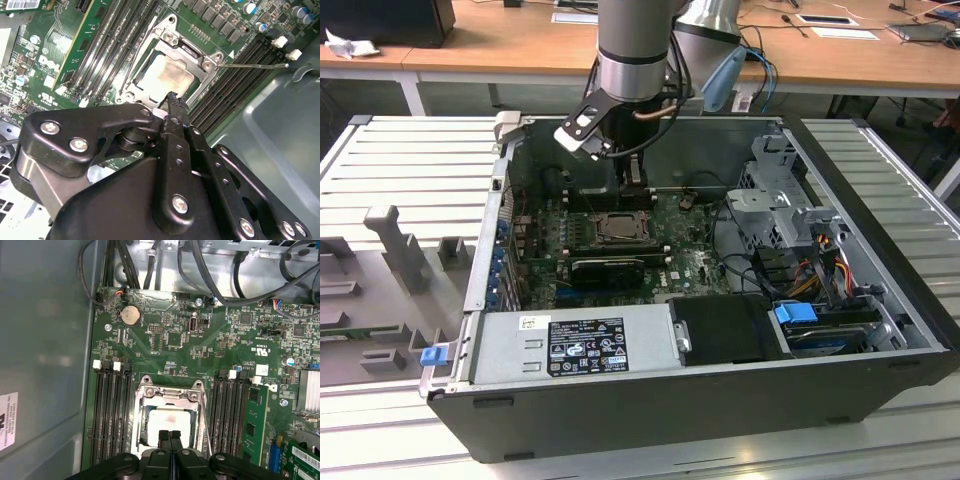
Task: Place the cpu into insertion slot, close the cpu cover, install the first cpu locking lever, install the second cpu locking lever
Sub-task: 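Install the first cpu locking lever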
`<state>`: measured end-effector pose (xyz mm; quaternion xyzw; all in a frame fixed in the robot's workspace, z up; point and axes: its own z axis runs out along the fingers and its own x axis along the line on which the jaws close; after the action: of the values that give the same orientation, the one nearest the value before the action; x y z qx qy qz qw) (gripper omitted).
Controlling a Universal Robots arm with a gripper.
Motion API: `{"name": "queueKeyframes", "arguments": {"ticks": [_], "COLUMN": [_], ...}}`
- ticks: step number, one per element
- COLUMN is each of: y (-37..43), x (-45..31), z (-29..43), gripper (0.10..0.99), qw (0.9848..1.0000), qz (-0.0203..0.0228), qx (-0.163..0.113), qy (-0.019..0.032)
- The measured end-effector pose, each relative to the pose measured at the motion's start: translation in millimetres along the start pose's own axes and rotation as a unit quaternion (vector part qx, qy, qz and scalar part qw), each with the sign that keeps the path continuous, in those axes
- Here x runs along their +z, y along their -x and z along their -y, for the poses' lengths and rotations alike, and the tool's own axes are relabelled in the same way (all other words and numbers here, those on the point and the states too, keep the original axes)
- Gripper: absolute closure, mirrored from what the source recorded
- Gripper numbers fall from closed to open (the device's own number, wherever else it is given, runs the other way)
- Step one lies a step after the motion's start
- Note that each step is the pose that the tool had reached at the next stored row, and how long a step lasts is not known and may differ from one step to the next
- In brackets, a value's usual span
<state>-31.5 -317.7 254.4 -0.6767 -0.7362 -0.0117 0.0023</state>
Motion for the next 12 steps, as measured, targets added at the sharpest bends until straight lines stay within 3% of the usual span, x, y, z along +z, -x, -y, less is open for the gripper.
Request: {"name": "queueKeyframes", "arguments": {"ticks": [8, 12], "y": [-0.3, -0.4], "x": [-14.9, -16.7], "z": [-0.2, -0.3], "gripper": [0.980, 0.980], "qw": [1.0000, 1.0000], "qz": [0.0000, -0.0002], "qx": [0.000, 0.000], "qy": [0.0000, 0.0001]}}
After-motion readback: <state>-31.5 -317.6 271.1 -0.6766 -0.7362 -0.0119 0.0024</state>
